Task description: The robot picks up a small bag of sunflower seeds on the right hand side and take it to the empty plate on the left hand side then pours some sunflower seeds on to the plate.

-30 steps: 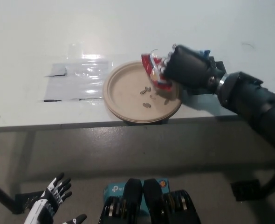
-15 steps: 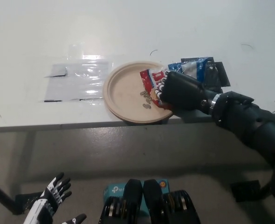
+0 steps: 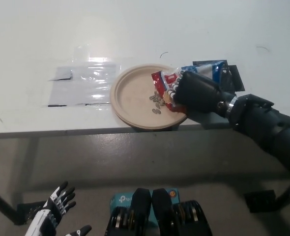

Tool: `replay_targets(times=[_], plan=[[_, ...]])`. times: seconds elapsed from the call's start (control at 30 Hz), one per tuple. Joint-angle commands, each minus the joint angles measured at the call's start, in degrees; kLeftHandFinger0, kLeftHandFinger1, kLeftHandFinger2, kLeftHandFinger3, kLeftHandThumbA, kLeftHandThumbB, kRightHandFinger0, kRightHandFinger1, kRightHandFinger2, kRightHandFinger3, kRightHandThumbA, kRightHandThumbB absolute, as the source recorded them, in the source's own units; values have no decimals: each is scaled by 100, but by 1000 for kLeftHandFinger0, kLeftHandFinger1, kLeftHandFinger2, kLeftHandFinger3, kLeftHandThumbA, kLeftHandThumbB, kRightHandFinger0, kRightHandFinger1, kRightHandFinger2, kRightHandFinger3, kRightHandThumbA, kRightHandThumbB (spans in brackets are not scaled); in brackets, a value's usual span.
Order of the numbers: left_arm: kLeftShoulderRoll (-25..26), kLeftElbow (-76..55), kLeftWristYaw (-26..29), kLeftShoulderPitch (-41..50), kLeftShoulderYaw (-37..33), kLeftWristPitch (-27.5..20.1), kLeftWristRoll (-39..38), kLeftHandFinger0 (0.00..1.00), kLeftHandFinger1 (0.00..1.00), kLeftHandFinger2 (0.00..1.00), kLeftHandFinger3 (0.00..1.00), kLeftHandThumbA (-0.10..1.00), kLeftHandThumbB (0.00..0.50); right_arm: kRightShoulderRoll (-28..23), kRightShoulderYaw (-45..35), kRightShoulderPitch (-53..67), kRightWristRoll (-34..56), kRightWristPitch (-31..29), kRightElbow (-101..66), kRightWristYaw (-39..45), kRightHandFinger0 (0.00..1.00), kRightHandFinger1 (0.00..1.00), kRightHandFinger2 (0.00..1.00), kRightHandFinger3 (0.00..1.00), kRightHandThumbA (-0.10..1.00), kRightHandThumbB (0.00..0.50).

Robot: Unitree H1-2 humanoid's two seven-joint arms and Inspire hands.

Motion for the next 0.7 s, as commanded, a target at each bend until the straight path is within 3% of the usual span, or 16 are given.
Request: replay_targets(times=[0.0,0.07,0.13,0.17,0.2,0.27,0.3,0.37,0.4,0.43,0.5,0.6,0.67], plan=[[89,-131,-35,-4,-17,-114,-14,1000,1000,1000,1000,1000,318,-249,-381,-258,337,-4,-90,-320,0,0,1,287,-100,285],[78,-162,-26,6,-13,-67,-34,1000,1000,1000,1000,1000,315,-265,-579,-253,446,-43,-106,-385,0,0,0,227,-100,288],[85,-176,-31,30,-10,-65,-42,1000,1000,1000,1000,1000,316,-266,-1012,-209,779,-313,-150,-285,0,0,0,85,-100,272],[92,-159,-44,34,-9,-94,-50,1000,1000,1000,1000,1000,309,-261,-1318,-159,1018,-404,-197,-433,0,0,29,13,-100,266],[96,-141,-54,28,-10,-116,-53,1000,1000,1000,1000,1000,308,-257,-1461,-142,1098,-472,-200,-456,0,0,79,13,-100,264],[86,-133,-48,4,-26,-104,-28,1000,1000,1000,1000,1000,301,-268,-1982,-62,1474,-650,-206,-421,0,66,416,111,-100,216],[76,-141,-30,7,-29,-72,-11,1000,1000,1000,1000,1000,312,-279,-2135,-26,1492,-691,-207,-439,0,117,579,154,-100,231],[61,-149,-24,28,-20,-76,-39,1000,1000,1000,1000,1000,319,-271,-2270,47,1466,-864,-172,-445,0,152,643,173,-100,274],[65,-173,-27,32,-22,-62,-41,1000,1000,1000,1000,1000,319,-236,-2364,114,1501,-932,-126,-488,0,162,624,166,-100,273],[65,-183,-26,35,-22,-55,-42,1000,1000,1000,1000,1000,318,-225,-2407,132,1501,-951,-113,-498,0,117,625,194,-100,273],[82,-177,-29,15,-6,-77,-47,1000,1000,1000,1000,1000,319,-203,-2477,169,1500,-863,-103,-502,0,89,659,265,-100,263],[70,-179,4,6,0,-62,-16,1000,1000,1000,1000,1000,344,-187,-2672,239,1628,-886,-64,-455,0,159,722,373,-100,231],[49,-207,33,36,13,-80,-2,1000,1000,1000,1000,1000,323,-182,-2728,278,1647,-825,-43,-368,0,192,755,447,-100,210]])
